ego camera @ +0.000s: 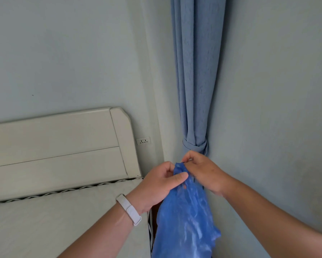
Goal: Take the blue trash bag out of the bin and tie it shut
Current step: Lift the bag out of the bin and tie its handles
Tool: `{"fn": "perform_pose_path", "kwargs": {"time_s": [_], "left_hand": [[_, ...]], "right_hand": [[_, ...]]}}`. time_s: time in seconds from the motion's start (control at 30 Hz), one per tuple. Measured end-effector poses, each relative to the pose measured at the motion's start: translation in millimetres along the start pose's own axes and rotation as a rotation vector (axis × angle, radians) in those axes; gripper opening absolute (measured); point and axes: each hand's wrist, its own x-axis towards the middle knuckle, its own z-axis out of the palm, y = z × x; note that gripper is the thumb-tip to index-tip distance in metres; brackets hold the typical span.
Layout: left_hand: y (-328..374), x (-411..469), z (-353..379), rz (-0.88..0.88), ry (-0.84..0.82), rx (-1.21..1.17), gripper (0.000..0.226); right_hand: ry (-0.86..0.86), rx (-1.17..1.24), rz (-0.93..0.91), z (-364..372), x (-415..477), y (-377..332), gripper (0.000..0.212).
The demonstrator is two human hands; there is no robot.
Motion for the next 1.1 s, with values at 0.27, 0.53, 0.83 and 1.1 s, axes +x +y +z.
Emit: {"fn": "perform_pose_path", "kwargs": {"time_s": [0.27, 0.53, 0.83, 1.1], "left_hand": [[-14.8, -5.2, -5.0, 0.227, 0.248, 0.544, 0.017], [-25.2, -3.8, -7.5, 0.290, 0.364, 0.555, 0.022], [-24.6, 9.9, -12.0, -0.030, 0.460, 0.077, 0.021], [-18.3, 13.1, -3.7, -0.065, 0.466, -0.205, 0.024]], "right_hand": [[-0.151, 0.093, 0.113, 8.9, 5.9, 3.6, 0.012], [-0.349, 0.040, 0.146, 4.3, 8.0, 5.6, 0.032], [0.179, -0.166, -0.091, 4.7, -8.5, 24.5, 0.028], [-0.133, -0.061, 0.154, 17.5, -23.7, 47.7, 0.024]]}}
